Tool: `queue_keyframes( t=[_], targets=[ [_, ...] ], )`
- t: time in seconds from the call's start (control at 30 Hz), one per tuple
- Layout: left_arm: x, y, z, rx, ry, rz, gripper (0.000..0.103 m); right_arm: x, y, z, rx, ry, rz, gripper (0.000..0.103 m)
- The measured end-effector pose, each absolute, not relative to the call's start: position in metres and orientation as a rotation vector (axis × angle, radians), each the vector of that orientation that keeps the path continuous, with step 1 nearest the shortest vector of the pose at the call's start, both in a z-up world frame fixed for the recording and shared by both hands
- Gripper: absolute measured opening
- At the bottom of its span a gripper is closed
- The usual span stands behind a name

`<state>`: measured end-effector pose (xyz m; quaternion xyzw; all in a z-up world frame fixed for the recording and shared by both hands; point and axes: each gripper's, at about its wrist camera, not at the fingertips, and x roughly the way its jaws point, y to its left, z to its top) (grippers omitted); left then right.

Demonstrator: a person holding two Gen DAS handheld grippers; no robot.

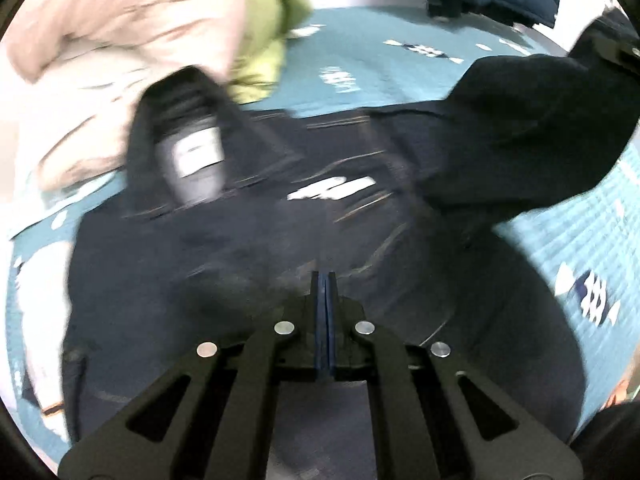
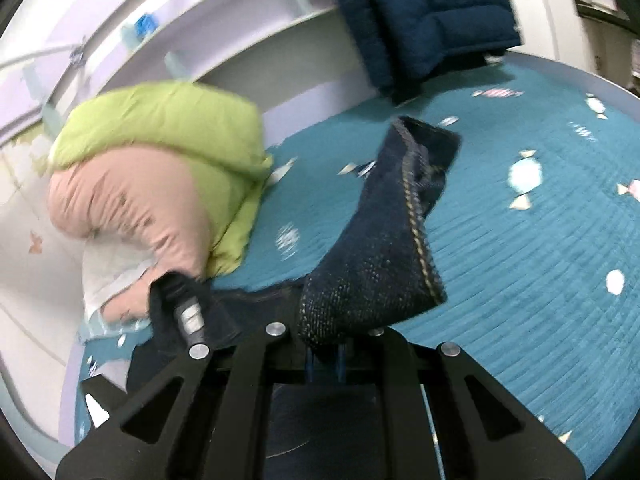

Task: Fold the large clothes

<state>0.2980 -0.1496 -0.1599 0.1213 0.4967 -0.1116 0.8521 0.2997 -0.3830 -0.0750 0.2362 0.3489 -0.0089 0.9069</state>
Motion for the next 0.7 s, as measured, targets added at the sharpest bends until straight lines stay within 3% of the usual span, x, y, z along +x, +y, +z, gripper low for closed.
queue_keyframes(
  t=[0.27, 0.5, 0.57, 0.63, 0.7],
  targets=[
    [0.277, -0.026, -0.152, 0.065, 1.091, -0.091, 0.004, 0.331, -0.228, -0.071, 0.282, 0.783, 0.148, 0.008],
    [0.253, 0.059, -0.169, -0.17, 1.171, -0.129, 0.004, 0.367, -0.109, -0.119, 0.144, 0.91, 0.191, 0.008],
    [0.248, 0.072, -0.171, -0.184, 1.159, -0.11, 0.004, 0.379, -0.085, -0.145, 0.125, 1.005, 0.2, 0.014],
    [0.243, 0.081, -0.172, -0.205, 1.146, -0.114, 0.004, 0.385, -0.059, -0.173, 0.074, 1.099, 0.247, 0.029],
    [0.242, 0.09, -0.176, -0.231, 1.157, -0.121, 0.005, 0.384, -0.048, -0.193, 0.061, 1.186, 0.293, 0.054]
  ],
)
